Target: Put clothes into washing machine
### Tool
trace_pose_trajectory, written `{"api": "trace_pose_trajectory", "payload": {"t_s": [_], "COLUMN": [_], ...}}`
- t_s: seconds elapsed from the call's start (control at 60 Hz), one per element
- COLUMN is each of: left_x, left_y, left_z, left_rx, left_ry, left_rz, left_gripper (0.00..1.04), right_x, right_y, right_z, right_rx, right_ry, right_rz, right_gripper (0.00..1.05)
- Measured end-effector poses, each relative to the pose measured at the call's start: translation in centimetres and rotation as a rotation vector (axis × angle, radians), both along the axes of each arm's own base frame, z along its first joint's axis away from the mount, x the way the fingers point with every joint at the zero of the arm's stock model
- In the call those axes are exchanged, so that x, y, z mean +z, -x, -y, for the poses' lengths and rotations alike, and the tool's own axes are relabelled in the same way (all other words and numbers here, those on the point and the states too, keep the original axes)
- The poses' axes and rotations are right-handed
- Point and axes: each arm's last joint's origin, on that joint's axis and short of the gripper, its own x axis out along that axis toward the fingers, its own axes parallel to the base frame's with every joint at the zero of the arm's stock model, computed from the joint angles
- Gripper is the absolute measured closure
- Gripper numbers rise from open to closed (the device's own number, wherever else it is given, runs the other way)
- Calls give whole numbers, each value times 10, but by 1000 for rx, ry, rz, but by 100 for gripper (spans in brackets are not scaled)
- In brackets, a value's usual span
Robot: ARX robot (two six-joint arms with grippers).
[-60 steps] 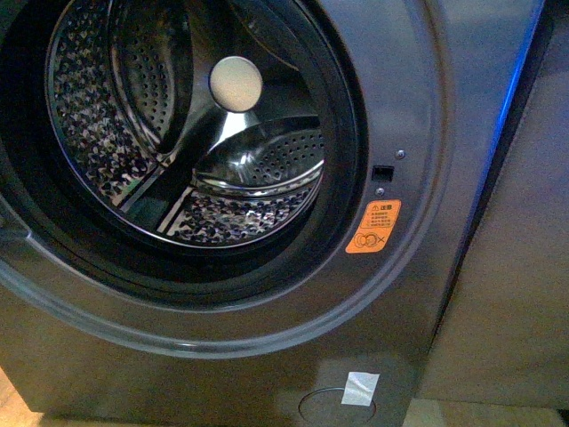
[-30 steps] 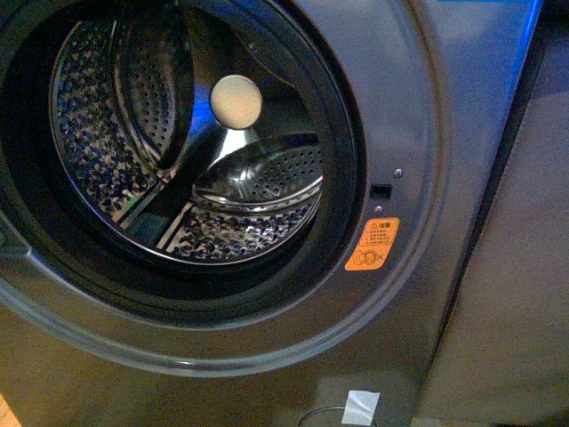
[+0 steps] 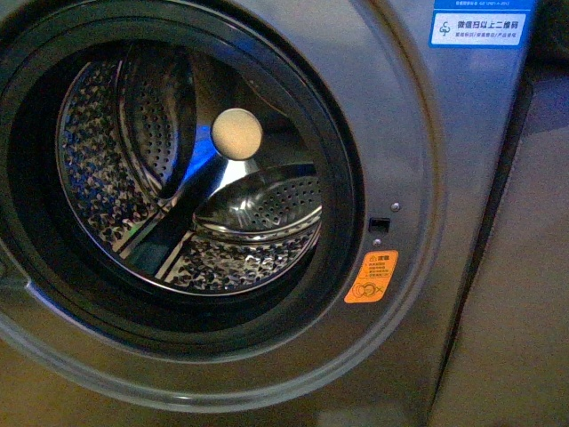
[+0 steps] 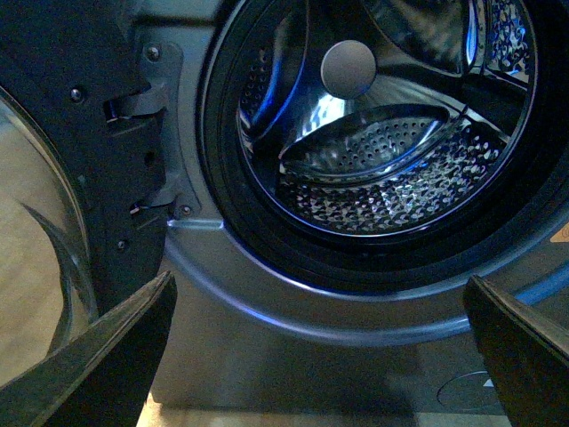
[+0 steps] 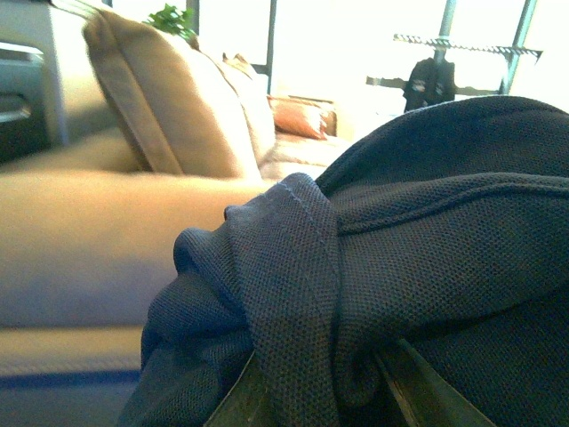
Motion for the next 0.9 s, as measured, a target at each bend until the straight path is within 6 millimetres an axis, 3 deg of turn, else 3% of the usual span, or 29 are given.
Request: {"api": "trace_pose_trajectory", "payload": {"t_s": [0.233,0.333,0.433,0.6,0.7,0.9], "left_x": [0,0,0,0,0,0], "left_y": [0,0,0,0,0,0], "left_z": [0,0,0,0,0,0], "left_rx": [0,0,0,0,0,0], "left_ry": [0,0,0,0,0,0], "left_rz": [0,0,0,0,0,0], "left_gripper": [7,7,7,7,7,7], "right_x": [84,124,144,152,149,135], "right_y": [-24,-29,-37,-58,-72,-74], "right_z": [-94,-155,-205,-270,-322,-405], "right_rx": [185,286,367,491,582,742], "right_ry": [52,50,35,25,14,9], "right_rz": [154,219,232,200,156,109], "right_gripper": [91,91,91,91,91,91]}}
